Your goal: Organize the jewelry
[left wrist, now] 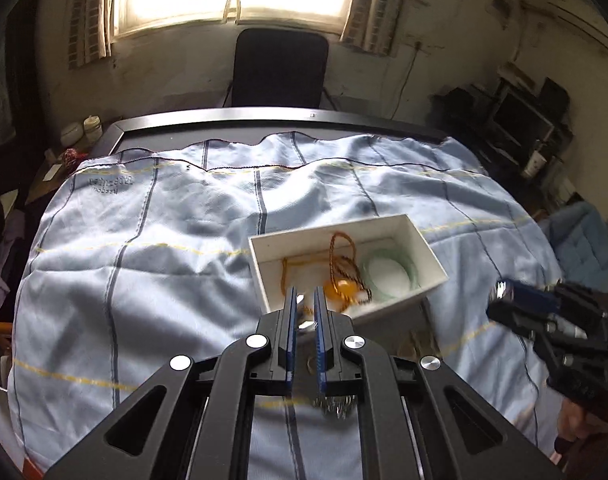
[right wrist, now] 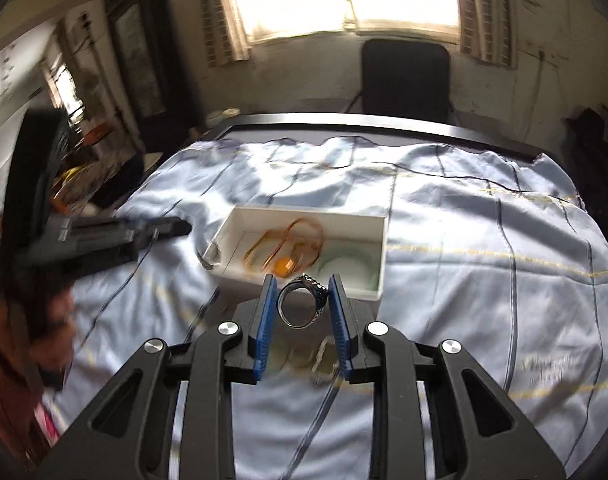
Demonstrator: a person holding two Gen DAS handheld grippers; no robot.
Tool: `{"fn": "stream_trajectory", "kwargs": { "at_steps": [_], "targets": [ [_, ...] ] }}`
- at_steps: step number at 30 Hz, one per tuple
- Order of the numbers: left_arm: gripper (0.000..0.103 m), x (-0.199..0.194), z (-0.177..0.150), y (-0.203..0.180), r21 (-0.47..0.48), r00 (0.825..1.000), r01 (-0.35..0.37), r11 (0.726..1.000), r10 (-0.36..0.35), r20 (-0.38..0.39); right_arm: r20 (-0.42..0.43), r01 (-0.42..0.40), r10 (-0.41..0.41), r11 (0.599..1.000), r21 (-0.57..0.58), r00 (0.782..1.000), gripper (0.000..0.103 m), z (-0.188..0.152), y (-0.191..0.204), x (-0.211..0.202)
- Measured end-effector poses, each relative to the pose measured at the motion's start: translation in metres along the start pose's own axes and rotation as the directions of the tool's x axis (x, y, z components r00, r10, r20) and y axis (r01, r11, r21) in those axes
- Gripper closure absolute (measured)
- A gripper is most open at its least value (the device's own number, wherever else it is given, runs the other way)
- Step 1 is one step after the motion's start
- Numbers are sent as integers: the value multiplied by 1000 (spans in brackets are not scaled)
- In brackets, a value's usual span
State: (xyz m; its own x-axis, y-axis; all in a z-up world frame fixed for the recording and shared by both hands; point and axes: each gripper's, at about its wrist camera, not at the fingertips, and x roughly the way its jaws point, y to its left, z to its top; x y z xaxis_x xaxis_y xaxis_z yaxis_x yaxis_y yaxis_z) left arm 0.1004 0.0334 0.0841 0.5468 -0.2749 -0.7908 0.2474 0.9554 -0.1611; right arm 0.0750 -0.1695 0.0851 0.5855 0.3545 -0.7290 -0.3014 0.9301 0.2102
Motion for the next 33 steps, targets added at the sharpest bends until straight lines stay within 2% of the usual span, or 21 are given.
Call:
{"fn": "stream_trajectory", "kwargs": {
  "at_steps": [6, 9, 13, 18, 21, 22, 24, 26, 30, 33],
  "targets": [
    [94, 42, 14, -5, -8, 999, -6, 1000, 6, -49, -86, 12, -8, 999, 39, 996, 77, 15, -18, 65],
    [94, 52, 15, -2, -6, 999, -2, 1000, 2, -47, -87, -2, 6, 999, 46, 996, 76, 12, -22, 77],
    [91, 56, 10, -2, 18, 998, -12, 1000, 13, -59, -71, -17, 20, 999, 44, 997, 76, 9, -23, 73],
    [91, 50, 4, 0, 10, 998, -13, 1000, 14, -61, -73, -60, 64, 997, 52, 995, 76, -4, -21, 48],
    [90, 39, -3, -3, 32, 998, -8, 999, 10, -64, -78, -81, 84, 996, 37, 993, 71, -20, -15, 31],
    [88, 36, -5, -5, 41, 998, -12, 999, 15, -63, -75, -97, 99, 995, 39, 992, 68, -24, -14, 24],
    [66, 24, -11, -9, 63, 998, -27, 998, 31, -63, -54, -143, 145, 989, 50, 988, 62, -37, -10, 8],
    [58, 13, -18, -13, 79, 997, -36, 996, 41, -59, -26, -172, 174, 983, 62, 984, 52, -47, -8, -4],
    [54, -3, -42, -16, 92, 999, 4, 996, 0, -51, -6, -227, 227, 972, 60, 974, 50, -66, -4, -10],
    [54, -1, -57, -8, 42, 993, 99, 994, -95, -75, -42, -232, 235, 970, 69, 971, 49, -71, -6, 0]
  ]
}}
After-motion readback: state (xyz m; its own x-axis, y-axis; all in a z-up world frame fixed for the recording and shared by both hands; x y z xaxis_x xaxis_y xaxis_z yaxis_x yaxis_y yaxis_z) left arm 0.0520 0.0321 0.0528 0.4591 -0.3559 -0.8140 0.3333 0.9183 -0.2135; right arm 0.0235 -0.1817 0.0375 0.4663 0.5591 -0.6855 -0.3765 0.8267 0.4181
